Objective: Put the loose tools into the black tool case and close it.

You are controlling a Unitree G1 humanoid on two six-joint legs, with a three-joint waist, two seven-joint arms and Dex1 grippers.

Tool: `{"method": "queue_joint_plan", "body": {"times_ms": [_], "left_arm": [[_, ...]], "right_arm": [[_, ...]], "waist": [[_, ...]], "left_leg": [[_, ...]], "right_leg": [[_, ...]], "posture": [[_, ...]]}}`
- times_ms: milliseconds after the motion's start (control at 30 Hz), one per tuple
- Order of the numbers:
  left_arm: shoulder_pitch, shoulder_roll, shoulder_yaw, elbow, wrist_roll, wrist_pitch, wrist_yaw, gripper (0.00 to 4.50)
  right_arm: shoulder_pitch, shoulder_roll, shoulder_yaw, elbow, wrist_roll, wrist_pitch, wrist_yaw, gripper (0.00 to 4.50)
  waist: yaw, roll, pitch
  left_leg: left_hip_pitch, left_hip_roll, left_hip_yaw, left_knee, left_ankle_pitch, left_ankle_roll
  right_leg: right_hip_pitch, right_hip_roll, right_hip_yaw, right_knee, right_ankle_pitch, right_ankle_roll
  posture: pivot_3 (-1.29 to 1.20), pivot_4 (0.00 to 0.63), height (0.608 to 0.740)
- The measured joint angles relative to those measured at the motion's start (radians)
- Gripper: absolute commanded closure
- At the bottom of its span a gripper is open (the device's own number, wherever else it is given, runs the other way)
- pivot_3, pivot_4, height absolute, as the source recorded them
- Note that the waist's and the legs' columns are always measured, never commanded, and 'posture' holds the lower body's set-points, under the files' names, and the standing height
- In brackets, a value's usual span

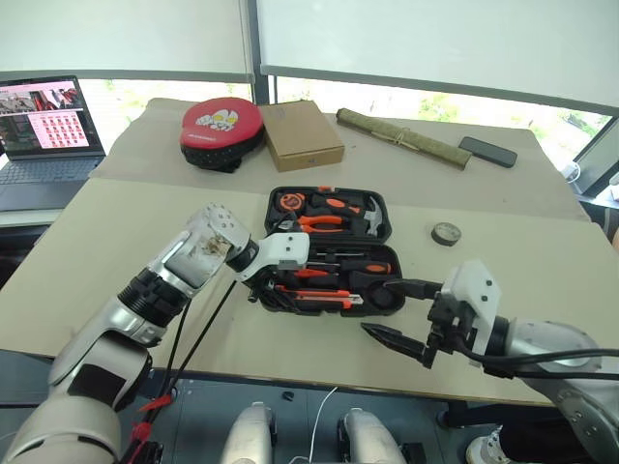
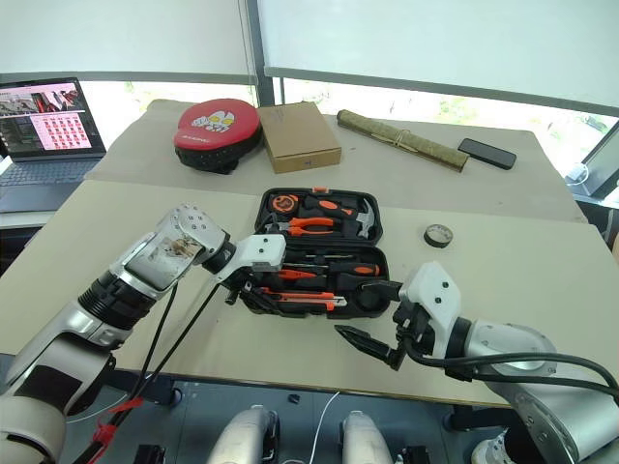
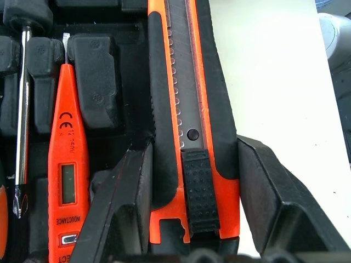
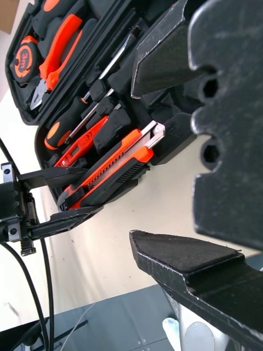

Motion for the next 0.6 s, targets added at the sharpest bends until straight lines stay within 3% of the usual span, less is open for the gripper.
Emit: {"method": "queue_joint_plan", "body": {"times_ms": [33,167,500,600], "left_arm": [[-0.002,-0.004,0.000,0.003,0.000,0.009,0.004,1.60],[-0.004,-0.003,-0.001,0.024,0.018,0.011,0.026,0.02],[-0.049,-0.005,0.074,0.029,-0.007,0.048,0.048,0.02],[-0.047,-0.017,0.099,0.032,-0.016,0.022,0.069,0.76]], "right_arm": [[-0.006,0.000,0.001,0.001,0.000,0.000,0.000,0.00],[-0.012,0.009,0.011,0.009,-0.002,0.000,-0.003,0.00],[-0.029,0.018,0.032,0.023,-0.012,0.000,-0.004,0.00],[-0.034,0.021,0.038,0.029,-0.019,0.000,-0.004,0.00]], "waist": [[0.000,0.000,0.000],[-0.002,0.000,0.000],[-0.003,0.000,0.000],[-0.003,0.000,0.000]], "left_leg": [[0.000,0.000,0.000,0.000,0.000,0.000],[-0.001,0.000,0.000,-0.001,0.000,0.000],[-0.002,0.000,0.000,-0.001,0.000,0.000],[-0.002,0.000,0.000,-0.001,0.000,0.000]], "right_leg": [[0.000,0.000,0.000,0.000,0.000,0.000],[-0.002,0.000,0.001,0.000,0.000,0.000],[-0.003,0.001,0.001,0.000,0.000,0.000],[-0.004,0.001,0.001,0.000,0.000,0.000]], "posture": [[0.00,0.150,0.740],[0.00,0.150,0.740],[0.00,0.150,0.740],[0.00,0.150,0.740]]}}
